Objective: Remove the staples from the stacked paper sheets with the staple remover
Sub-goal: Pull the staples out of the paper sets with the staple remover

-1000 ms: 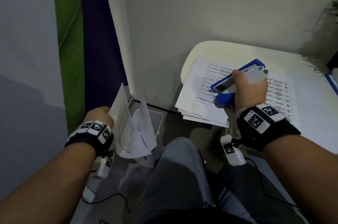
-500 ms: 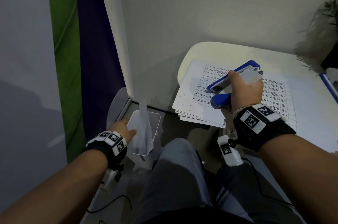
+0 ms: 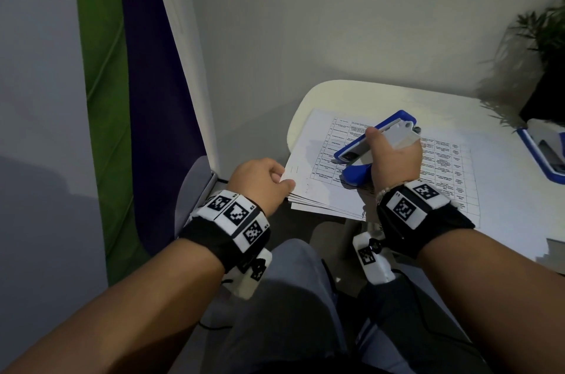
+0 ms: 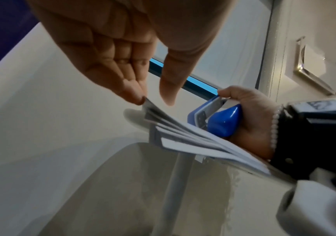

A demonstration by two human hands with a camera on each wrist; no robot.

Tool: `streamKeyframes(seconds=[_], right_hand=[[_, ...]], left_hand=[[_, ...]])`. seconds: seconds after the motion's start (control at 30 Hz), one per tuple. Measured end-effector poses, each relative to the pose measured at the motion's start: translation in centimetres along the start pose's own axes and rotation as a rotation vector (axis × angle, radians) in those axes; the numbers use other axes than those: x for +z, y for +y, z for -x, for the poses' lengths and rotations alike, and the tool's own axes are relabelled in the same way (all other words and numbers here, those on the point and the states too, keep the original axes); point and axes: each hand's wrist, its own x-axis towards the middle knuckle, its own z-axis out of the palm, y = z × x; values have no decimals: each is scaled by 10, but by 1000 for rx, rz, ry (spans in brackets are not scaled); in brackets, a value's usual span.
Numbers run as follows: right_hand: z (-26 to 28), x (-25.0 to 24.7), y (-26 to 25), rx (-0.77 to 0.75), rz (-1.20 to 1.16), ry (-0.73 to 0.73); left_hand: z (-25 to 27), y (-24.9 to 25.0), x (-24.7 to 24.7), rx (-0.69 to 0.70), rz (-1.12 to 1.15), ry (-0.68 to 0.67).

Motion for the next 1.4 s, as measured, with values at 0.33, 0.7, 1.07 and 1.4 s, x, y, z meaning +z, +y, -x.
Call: streamKeyframes(seconds=[0.33, 0.7, 1.07, 1.4], right_hand=[[-4, 0, 0, 17, 65, -13], [-15, -9, -9, 147, -56, -95], [-64, -98, -39, 490, 90, -165], [-69, -169, -52, 357, 274, 38]], left_hand=[[-5, 12, 9, -49, 166, 24], [2, 28, 13, 26, 236, 59], [-18, 32, 17, -218, 191, -299], [-41, 35, -9, -128, -79, -94]])
